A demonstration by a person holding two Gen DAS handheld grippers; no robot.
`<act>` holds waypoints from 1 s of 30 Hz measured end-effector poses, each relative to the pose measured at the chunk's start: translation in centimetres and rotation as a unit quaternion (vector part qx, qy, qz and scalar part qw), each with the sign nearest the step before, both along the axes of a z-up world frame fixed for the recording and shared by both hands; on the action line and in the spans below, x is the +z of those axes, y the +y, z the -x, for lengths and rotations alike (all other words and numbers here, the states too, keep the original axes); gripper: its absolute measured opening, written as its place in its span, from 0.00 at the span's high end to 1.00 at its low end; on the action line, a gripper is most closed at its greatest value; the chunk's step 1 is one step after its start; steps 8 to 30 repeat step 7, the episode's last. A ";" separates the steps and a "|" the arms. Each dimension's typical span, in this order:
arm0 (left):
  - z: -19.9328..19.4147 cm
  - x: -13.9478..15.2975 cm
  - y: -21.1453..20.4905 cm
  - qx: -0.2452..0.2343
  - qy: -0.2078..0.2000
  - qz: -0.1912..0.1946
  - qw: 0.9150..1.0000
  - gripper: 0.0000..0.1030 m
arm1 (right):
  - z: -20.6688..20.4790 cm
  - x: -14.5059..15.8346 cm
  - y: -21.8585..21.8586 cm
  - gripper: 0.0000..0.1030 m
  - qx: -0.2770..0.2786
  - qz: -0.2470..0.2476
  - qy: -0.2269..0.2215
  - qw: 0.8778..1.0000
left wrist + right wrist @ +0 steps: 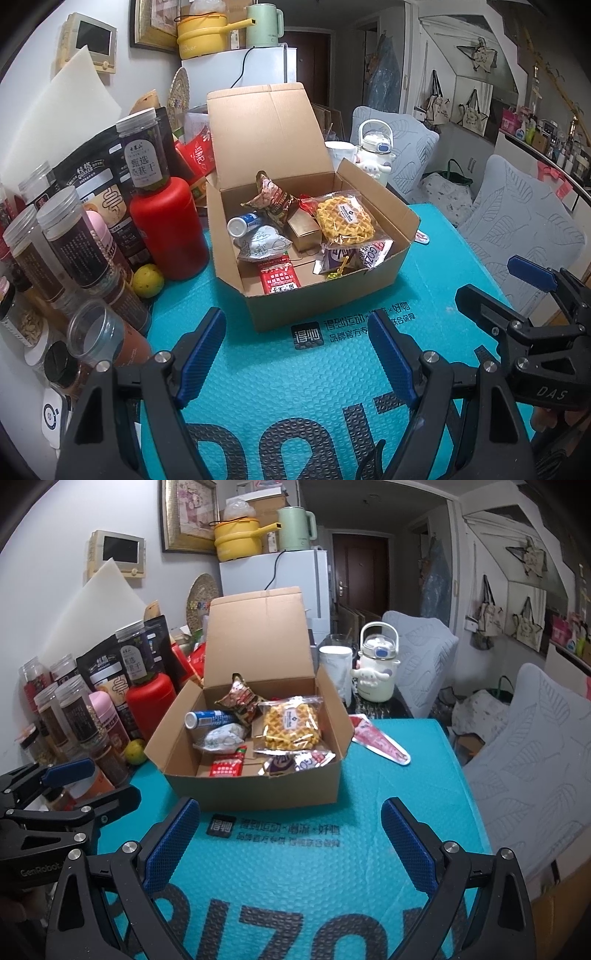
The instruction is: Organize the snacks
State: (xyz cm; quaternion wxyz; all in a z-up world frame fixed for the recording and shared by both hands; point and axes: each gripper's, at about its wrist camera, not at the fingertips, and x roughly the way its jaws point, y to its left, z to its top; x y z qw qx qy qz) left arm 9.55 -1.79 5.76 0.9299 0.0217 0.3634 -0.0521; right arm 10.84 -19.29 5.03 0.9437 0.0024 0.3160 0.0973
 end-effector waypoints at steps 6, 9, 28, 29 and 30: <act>0.0 0.0 -0.1 -0.006 0.000 0.005 1.000 0.23 | 0.1 0.0 -0.1 0.03 -0.006 0.000 0.001 1.000; 0.0 0.0 -0.1 -0.009 0.000 0.007 1.000 0.23 | 0.1 0.0 -0.1 0.03 -0.007 0.000 0.001 1.000; 0.0 0.0 -0.1 -0.009 0.000 0.007 1.000 0.23 | 0.1 0.0 -0.1 0.03 -0.007 0.000 0.001 1.000; 0.0 0.0 -0.1 -0.009 0.000 0.007 1.000 0.23 | 0.1 0.0 -0.1 0.03 -0.007 0.000 0.001 1.000; 0.0 0.0 -0.1 -0.009 0.000 0.007 1.000 0.23 | 0.1 0.0 -0.1 0.03 -0.007 0.000 0.001 1.000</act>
